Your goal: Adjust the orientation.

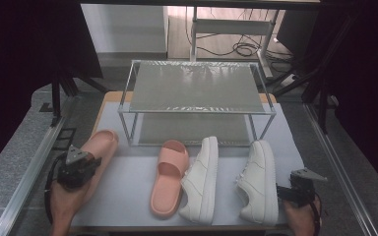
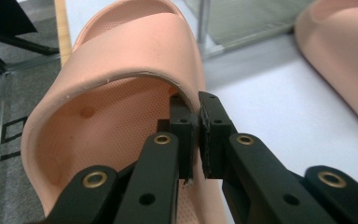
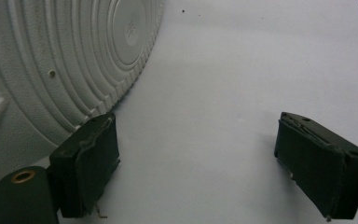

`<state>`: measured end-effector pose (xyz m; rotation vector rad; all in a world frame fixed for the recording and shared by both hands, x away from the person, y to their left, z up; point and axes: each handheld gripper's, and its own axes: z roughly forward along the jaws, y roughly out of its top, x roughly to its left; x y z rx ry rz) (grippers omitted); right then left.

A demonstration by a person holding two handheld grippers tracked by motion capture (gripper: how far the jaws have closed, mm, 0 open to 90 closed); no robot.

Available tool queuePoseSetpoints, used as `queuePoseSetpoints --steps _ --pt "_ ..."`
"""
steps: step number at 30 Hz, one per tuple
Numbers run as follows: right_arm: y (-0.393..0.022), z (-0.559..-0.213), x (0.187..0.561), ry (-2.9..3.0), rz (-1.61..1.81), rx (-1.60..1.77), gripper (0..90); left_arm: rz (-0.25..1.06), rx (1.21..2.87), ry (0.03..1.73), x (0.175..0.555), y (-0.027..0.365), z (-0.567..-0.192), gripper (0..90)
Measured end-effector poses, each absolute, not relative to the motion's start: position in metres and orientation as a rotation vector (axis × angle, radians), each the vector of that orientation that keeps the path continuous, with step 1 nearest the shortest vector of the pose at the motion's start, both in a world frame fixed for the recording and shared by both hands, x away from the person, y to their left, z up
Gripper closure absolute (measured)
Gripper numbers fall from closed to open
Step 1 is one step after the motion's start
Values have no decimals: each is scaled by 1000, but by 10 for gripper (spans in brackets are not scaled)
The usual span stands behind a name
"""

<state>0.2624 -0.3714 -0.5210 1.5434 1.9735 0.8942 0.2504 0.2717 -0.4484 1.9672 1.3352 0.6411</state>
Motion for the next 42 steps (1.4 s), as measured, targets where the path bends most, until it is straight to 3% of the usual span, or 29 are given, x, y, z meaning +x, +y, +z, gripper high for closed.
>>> queuePoseSetpoints --steps 16,42 --pt "-371 -521 262 1974 894 1543 138 586 2060 1189 224 231 -451 855" --pt "-371 -521 262 1974 895 1543 138 519 2012 1127 283 169 -462 853"
